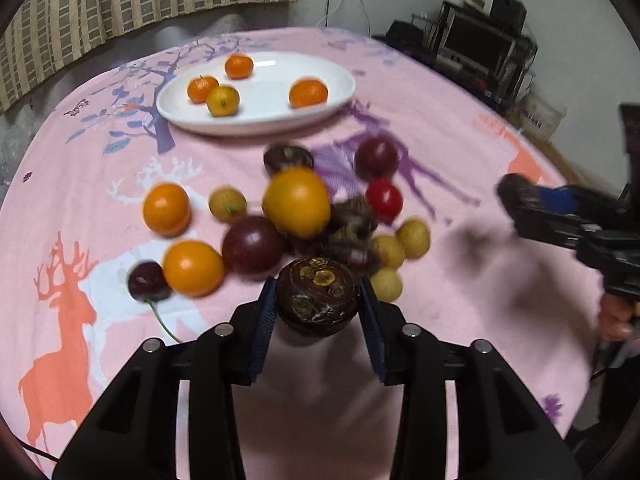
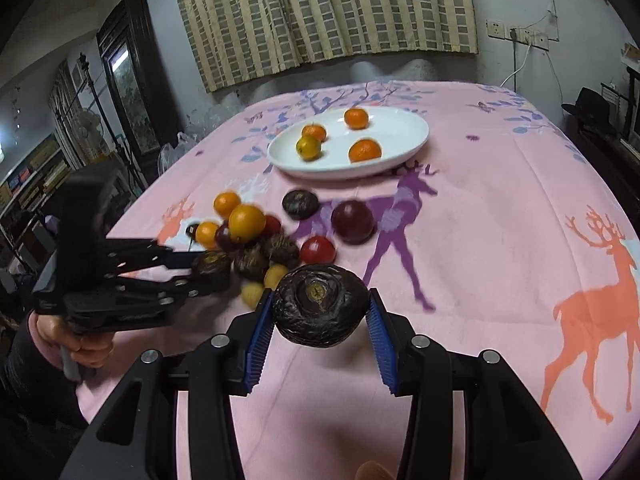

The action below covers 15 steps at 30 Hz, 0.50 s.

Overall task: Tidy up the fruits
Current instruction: 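Grasp a dark mangosteen with each gripper from the fruit pile, then lower both mangosteens onto the white plate and open both grippers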

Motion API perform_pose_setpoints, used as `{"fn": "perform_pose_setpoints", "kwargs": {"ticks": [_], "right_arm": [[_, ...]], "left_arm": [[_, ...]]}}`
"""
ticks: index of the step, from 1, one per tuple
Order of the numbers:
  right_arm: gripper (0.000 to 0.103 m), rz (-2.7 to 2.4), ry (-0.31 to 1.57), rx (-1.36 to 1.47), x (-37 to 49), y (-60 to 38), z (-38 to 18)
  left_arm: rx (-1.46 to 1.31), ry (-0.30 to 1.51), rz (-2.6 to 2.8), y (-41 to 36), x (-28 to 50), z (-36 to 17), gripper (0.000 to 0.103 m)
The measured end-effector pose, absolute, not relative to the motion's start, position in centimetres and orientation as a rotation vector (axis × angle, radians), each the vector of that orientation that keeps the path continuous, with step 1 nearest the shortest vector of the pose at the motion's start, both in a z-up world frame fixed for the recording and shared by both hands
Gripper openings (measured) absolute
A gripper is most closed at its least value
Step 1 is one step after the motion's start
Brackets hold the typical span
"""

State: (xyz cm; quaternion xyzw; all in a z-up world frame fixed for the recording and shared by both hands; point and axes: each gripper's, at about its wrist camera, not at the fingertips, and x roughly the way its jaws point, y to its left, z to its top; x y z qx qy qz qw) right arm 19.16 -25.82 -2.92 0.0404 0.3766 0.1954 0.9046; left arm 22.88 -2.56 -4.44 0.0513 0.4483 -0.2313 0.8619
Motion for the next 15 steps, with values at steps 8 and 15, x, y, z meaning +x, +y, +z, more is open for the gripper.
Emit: {"fn": "perform_pose_setpoints", "kwargs": {"ticks": [8, 15], "right_arm": [[0.046, 0.358, 0.674, 0.092, 32.6, -23.5, -1.6], [0.051, 0.361, 0.719, 0.047, 39.7, -21.0, -3.7]], "left_arm": [[0.06, 0.813, -0.41, -3.4, 34.6, 0.8, 0.04], [0.082, 0.915, -0.32, -5.3, 44.3, -1.3, 0.04]]}}
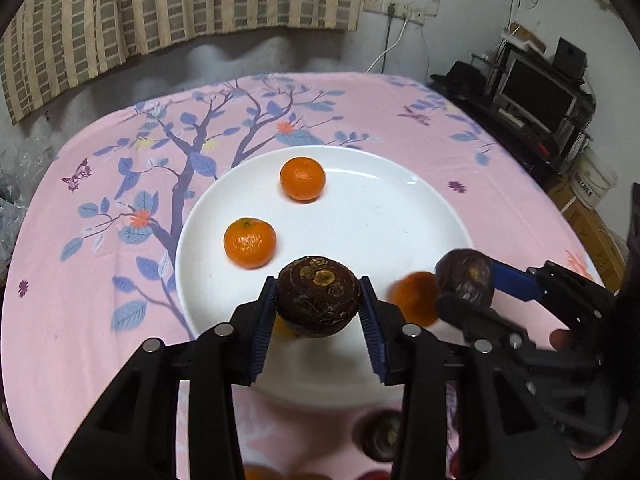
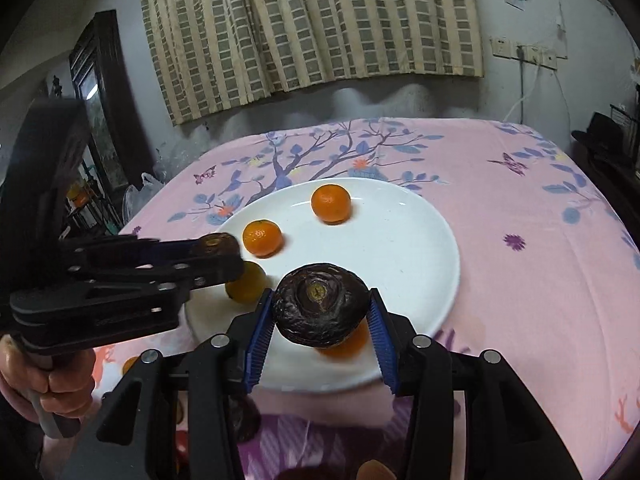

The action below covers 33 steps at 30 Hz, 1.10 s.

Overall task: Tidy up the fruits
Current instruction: 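Lower both mangosteens onto the white plate and open both grippers, then grasp a dark cherry with the left gripper while the right grasps a dark red plum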

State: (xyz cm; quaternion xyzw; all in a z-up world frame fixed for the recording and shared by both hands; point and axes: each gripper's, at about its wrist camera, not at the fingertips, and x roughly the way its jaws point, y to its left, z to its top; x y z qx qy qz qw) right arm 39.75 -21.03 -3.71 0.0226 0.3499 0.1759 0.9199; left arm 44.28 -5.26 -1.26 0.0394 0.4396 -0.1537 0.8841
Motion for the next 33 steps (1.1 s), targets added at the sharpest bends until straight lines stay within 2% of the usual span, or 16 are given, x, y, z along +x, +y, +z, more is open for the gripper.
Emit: {"fn": "perform_pose_setpoints", "kwargs": {"ticks": [1, 2, 3, 4, 7, 9, 16, 24, 28, 31, 33], "right_arm": [[0.073, 0.361, 0.725, 0.037, 39.9, -20.8, -3.8], [0.08, 0.358, 0.728, 0.041, 39.6, -20.8, -3.6], [0.08, 0.363, 0.73, 0.048, 39.1, -20.9, -3.4], [0.08, 0.376, 0.725, 0.054, 38.2, -21.1, -2.9], [0.08, 0.352, 0.721, 0.041, 35.3, -21.9, -1.8], [0.08, 0.334, 0.749, 0.047, 33.8, -22.5, -2.0], [0.08, 0.331, 0.833, 0.047, 30.2, -22.4, -5.2], [0.079, 0.322, 0.886, 0.058, 30.0, -22.5, -6.9], [0.061, 0.373, 0.923, 0.075, 30.3, -21.9, -7.6], [0.04, 0.344, 0.911, 0.059, 30.3, -22.3, -7.5], [0.04, 0.37, 0.931, 0.138, 30.5, -23.2, -7.6]], "left_arm": [[0.085, 0.929, -0.301, -5.3, 44.8, -1.5, 0.042], [0.079, 0.945, -0.267, -5.1, 45.0, -1.5, 0.062], [0.069, 0.949, -0.25, -4.8, 44.8, -1.4, 0.082], [0.047, 0.929, -0.244, -4.2, 44.2, -0.9, 0.087], [0.0, 0.873, -0.271, -2.3, 41.0, 0.7, 0.09], [-0.03, 0.865, -0.285, -1.0, 38.5, 1.3, 0.097], [-0.073, 0.807, -0.236, 4.0, 29.1, -0.6, 0.098], [-0.079, 0.808, -0.273, 6.9, 25.2, -3.0, 0.098], [-0.024, 0.801, -0.311, 6.7, 24.7, -3.5, 0.098], [0.025, 0.808, -0.31, 6.0, 24.6, -4.0, 0.094], [0.043, 0.829, -0.326, 5.6, 24.7, -4.4, 0.077]]}}
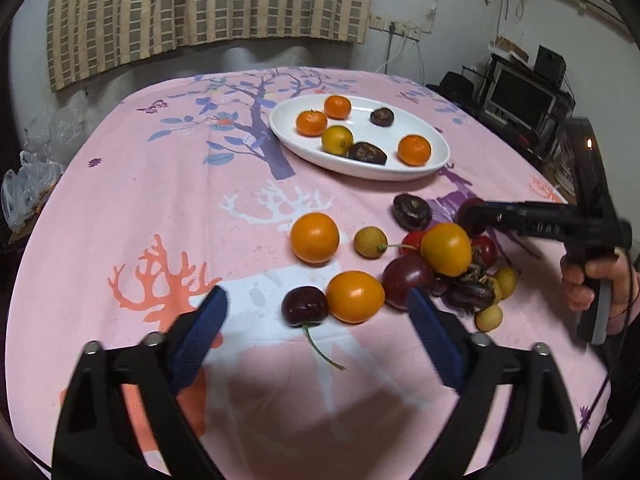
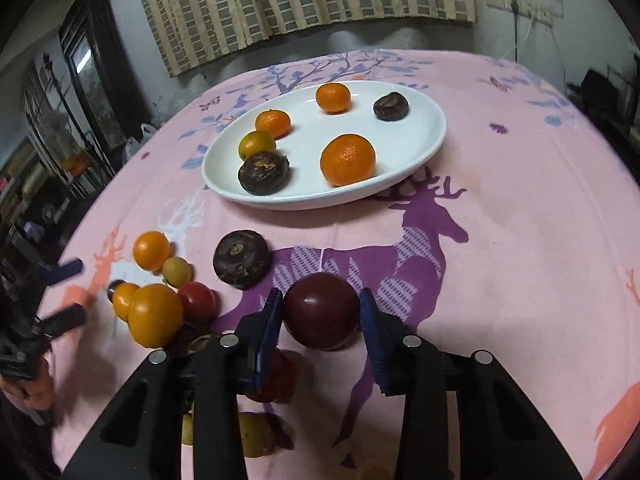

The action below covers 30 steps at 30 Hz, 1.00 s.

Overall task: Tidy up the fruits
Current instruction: 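Grasp a dark cherry with the left gripper while the right grasps a dark red plum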

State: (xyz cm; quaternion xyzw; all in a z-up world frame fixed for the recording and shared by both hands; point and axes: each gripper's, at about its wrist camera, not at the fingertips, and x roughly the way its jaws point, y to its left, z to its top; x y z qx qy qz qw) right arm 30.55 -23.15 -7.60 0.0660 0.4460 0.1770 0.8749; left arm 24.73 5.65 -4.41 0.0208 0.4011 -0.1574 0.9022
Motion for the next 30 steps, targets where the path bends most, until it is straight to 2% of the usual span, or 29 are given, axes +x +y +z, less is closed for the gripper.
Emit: {"fn": "perform_pose_setpoints", "kwargs": {"ticks": [1, 3, 4, 17, 22, 30], "right_arm": [[0.039, 0.371, 0.935, 0.147, 30.6, -23.2, -7.6], [0.039, 0.369, 0.931, 0.137, 30.5, -23.1, -7.6], [0.039, 0.371, 0.93, 0.137, 30.4, -23.0, -7.5], [0.04, 0.367, 0.934, 0.134, 30.4, -23.2, -7.5], [0.04, 0.366, 0.933, 0.135, 30.4, -23.2, -7.5], [0.04, 0.367, 0.908, 0.129, 30.2, -23.4, -6.9]], "left_arm": [[0.049, 0.843, -0.328, 5.6, 25.0, -4.7, 0.074], [0.08, 0.872, -0.323, 5.4, 25.4, -5.4, 0.058], [0.09, 0.882, -0.325, 5.4, 25.4, -5.7, 0.056], [0.003, 0.912, -0.385, 8.4, 26.7, -6.4, 0.051], [0.046, 0.914, -0.394, 7.1, 27.5, -7.0, 0.033], [0.148, 0.901, -0.325, 5.5, 27.5, -7.8, 0.03]]}}
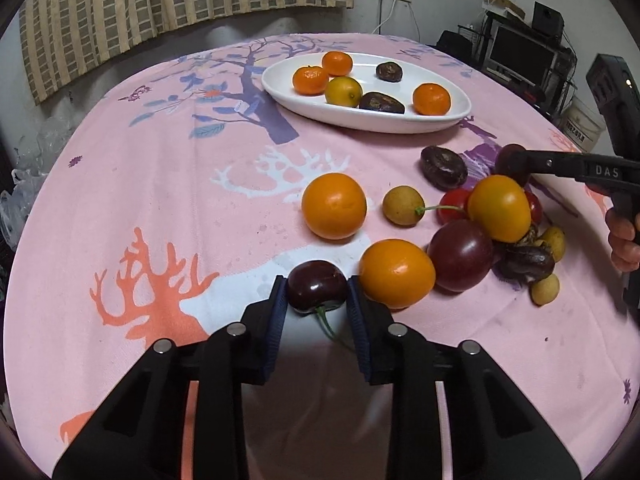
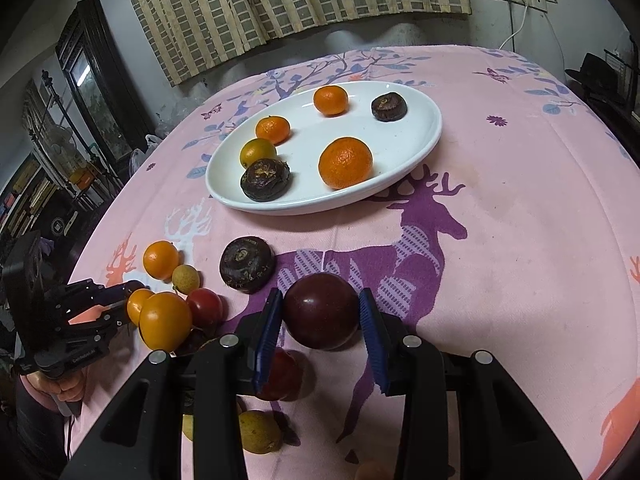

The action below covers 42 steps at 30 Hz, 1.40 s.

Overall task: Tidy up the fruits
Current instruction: 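Grasp a dark cherry with the left gripper while the right grasps a dark red plum, then release the cherry onto the plate with the left gripper while the right releases the plum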

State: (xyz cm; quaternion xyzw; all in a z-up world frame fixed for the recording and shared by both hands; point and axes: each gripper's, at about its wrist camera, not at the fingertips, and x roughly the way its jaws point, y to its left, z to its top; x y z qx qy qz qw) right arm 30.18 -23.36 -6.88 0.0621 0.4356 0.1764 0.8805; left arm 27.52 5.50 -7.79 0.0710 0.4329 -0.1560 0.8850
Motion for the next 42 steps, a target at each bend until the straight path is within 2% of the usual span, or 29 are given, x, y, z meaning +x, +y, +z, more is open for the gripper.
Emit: {"fn": "perform_pose_setpoints", "kwargs": {"ticks": [4, 8, 13, 20, 21, 22, 23, 24, 28, 29, 39, 42], "right_arm": [[0.04, 0.377, 0.872, 0.132, 29.7, -23.6, -5.9], [0.04, 0.414, 0.802, 0.159, 30.0, -23.8, -3.9], [0.04, 0.372, 0.716, 0.156, 34.5, -23.4, -2.1], [0.042, 0.308, 0.702, 0.184, 41.3, -23.7, -3.8], [0.043, 0.313, 0.694, 0.189, 41.7, -23.8, -4.1], [0.063, 0.308, 0.691, 0.186, 41.6, -23.8, -4.3], [0.075, 0.297, 0.691, 0.18, 41.3, -23.9, -4.2], [0.075, 0.305, 0.692, 0.173, 40.8, -23.9, -3.9], [0.075, 0.368, 0.681, 0.162, 37.8, -23.1, -2.4], [0.075, 0.412, 0.697, 0.168, 36.6, -22.6, -2.2], [0.074, 0.583, 0.772, 0.039, 27.4, -16.0, -3.7], [0.069, 0.592, 0.818, 0.043, 27.0, -15.4, -4.8]], "left_arm": [[0.085, 0.875, -0.301, 6.6, 27.0, -6.7, 0.03], [0.007, 0.822, -0.347, 7.0, 27.5, -3.2, 0.03], [0.052, 0.802, -0.377, 2.2, 34.2, 0.6, 0.03], [0.072, 0.88, -0.361, -4.6, 44.6, -0.9, 0.031], [0.09, 0.885, -0.349, -5.3, 45.4, -1.2, 0.047], [0.109, 0.894, -0.321, -5.8, 45.9, -1.4, 0.063], [0.121, 0.893, -0.279, -5.8, 46.0, -1.3, 0.086], [0.119, 0.872, -0.251, -5.6, 45.6, -1.0, 0.091], [0.117, 0.816, -0.24, -2.9, 42.1, 0.6, 0.094], [0.118, 0.811, -0.228, -1.9, 40.9, 0.8, 0.099], [-0.065, 0.774, -0.121, 6.8, 28.1, -0.4, 0.099], [-0.095, 0.767, -0.123, 7.9, 26.2, -1.6, 0.099]]}}
